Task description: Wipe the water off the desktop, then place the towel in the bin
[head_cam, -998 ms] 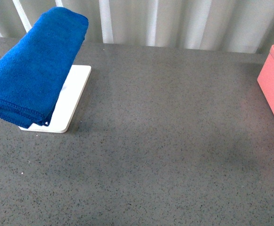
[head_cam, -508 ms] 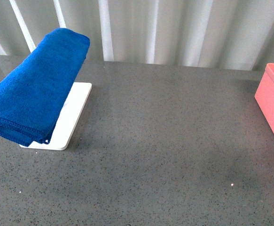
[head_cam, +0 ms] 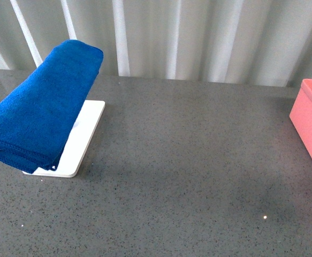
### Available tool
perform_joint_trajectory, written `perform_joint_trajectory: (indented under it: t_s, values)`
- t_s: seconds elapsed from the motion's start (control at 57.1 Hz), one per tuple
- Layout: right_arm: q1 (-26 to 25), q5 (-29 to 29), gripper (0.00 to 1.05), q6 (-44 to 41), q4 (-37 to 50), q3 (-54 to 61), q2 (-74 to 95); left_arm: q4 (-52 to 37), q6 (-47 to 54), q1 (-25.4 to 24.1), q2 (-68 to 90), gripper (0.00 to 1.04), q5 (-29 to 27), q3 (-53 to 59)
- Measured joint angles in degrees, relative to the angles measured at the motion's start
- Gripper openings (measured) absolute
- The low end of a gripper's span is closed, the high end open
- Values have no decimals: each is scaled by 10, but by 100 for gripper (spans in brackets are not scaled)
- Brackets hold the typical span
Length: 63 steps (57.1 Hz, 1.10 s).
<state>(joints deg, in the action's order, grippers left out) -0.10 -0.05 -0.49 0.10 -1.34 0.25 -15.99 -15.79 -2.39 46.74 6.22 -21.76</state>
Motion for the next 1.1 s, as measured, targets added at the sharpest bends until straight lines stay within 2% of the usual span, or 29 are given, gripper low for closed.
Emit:
perform_joint_trajectory:
  t_s: [0.053, 0.123, 0.298, 0.455, 0.735, 1.103]
  values:
    - [0, 0, 98, 0, 0, 0, 0, -24, 33, 5, 98, 98, 20, -60]
    - [0, 0, 98, 0, 0, 0, 0, -13, 57, 6, 194, 98, 33, -135]
    - [0, 0, 98, 0, 0, 0, 0, 95, 138, 10, 383, 98, 47, -318]
    - [0, 0, 98, 0, 0, 0, 0, 179, 192, 14, 491, 98, 48, -431]
    - [0, 0, 98, 0, 0, 0, 0, 239, 263, 17, 584, 98, -14, -522]
    - [0, 0, 98, 0, 0, 0, 0, 251, 241, 16, 631, 98, 2, -555]
